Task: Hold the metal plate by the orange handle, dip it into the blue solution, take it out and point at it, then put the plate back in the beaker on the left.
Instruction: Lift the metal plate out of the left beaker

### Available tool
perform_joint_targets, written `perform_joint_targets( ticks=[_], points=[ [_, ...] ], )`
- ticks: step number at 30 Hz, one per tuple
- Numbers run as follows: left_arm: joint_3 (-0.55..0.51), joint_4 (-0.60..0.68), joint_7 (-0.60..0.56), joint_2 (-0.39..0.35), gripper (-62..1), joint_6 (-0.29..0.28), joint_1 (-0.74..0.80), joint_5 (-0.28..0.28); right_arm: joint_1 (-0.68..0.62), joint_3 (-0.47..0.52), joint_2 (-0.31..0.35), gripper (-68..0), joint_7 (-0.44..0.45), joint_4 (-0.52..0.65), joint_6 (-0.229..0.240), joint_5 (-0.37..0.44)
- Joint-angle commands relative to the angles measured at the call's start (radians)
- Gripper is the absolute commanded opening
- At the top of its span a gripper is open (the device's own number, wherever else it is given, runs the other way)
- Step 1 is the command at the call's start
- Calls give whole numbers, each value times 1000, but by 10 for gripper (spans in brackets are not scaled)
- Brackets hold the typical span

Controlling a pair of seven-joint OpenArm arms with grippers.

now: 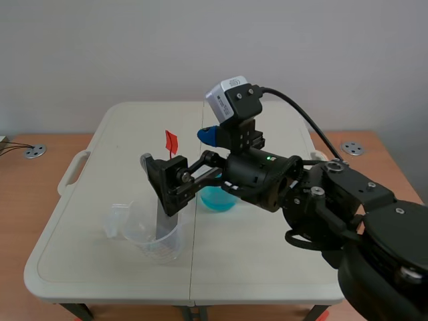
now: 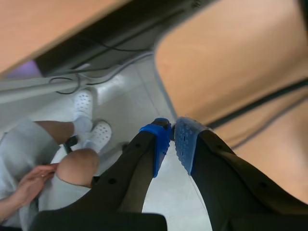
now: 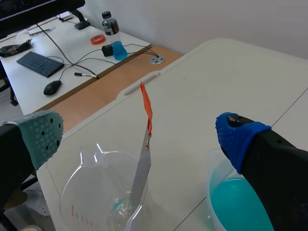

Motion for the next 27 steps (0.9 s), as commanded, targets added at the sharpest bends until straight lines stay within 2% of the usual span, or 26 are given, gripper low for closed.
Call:
perform_joint_targets(
  ticks=[1, 7, 11, 14, 17, 20, 27],
  points=[
    [14, 8, -7, 1, -525, -6, 0, -4, 27, -5, -14, -67, 18, 2, 1, 7],
    [78, 3, -8, 3, -525, -12, -6, -5, 34, -11, -45, -160, 14, -8, 1, 4],
    [92, 3, -6, 3, -525, -13, -14, -5, 38, -11, -56, -180, 11, -8, -7, 4],
    [92, 2, -6, 3, -525, -12, -20, -5, 43, -11, -67, -186, -24, -8, -25, 4],
    [92, 2, -4, 3, -525, -12, -22, -5, 49, -11, -70, -239, -34, -8, -26, 5],
    [92, 2, -4, 3, -525, -12, -22, -5, 52, -11, -70, -259, -34, -8, -26, 4],
    [92, 2, -4, 3, -525, -12, -23, -5, 51, -11, -70, -394, -38, -8, -25, 4]
  ],
)
